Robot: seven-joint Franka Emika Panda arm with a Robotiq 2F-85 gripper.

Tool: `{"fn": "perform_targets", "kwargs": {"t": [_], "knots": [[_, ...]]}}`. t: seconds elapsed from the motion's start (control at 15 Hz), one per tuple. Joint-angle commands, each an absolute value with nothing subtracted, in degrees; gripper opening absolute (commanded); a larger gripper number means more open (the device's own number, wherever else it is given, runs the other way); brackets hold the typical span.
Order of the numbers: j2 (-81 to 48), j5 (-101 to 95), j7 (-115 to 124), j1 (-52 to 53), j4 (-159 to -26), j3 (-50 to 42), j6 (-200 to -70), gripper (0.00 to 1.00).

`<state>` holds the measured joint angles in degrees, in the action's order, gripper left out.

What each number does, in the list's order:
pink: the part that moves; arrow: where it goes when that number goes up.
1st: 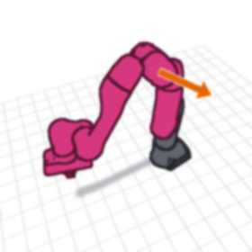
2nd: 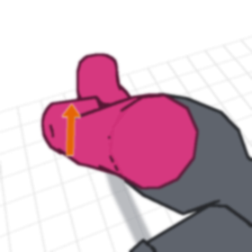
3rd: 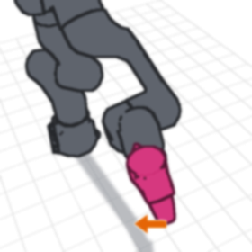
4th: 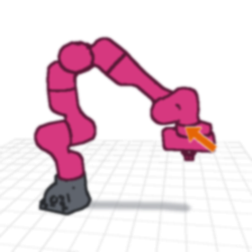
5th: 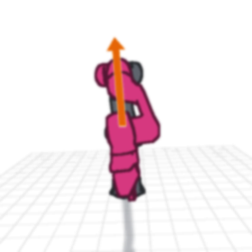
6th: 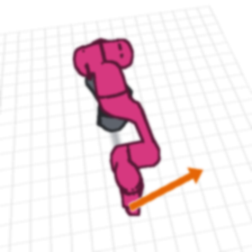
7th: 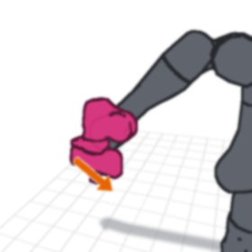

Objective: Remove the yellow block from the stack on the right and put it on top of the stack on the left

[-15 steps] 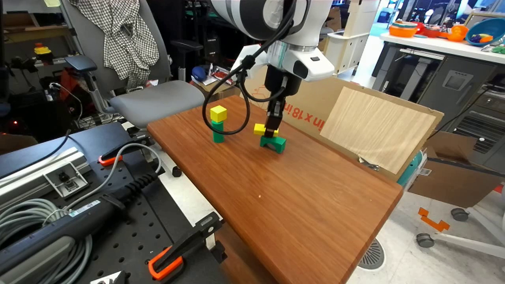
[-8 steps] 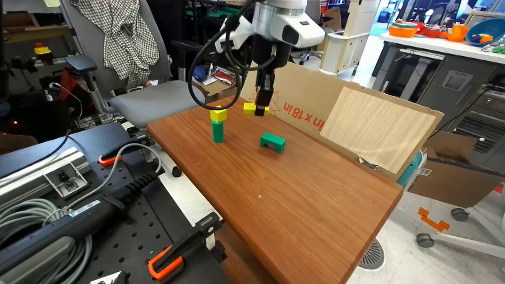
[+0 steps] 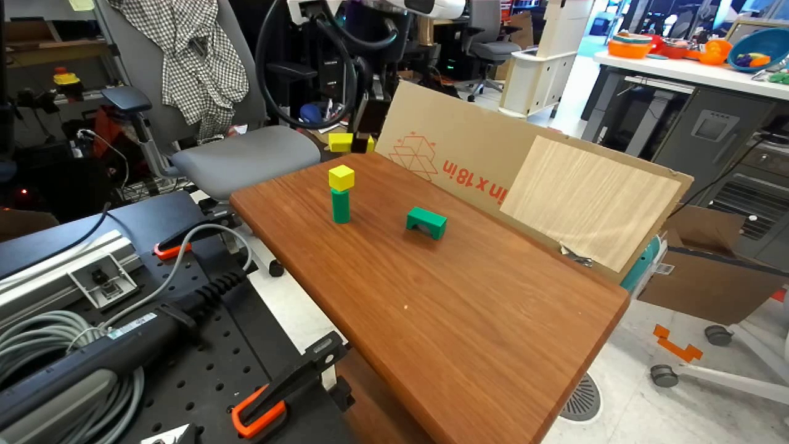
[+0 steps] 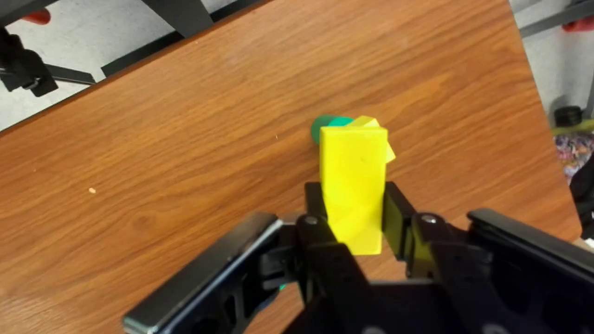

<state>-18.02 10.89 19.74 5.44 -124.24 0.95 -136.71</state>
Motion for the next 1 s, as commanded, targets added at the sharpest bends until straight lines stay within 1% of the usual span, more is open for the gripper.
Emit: {"fn": "perform_targets", "kwargs": {"t": [0.0,0.27,0.73,0.93], "knots": [[-18.0,5.5,15.1,5.6,-124.4,0.9,-135.2,0.08],[-19.3,0.9,12.6,5.9,-124.0,1.1,-137.8,0.08],[-21.0,1.7,6.7,5.5,-123.7,3.2,-139.3,0.08],[-22.6,-0.9,6.6,6.4,-123.1,2.7,-140.3,0.08]]}}
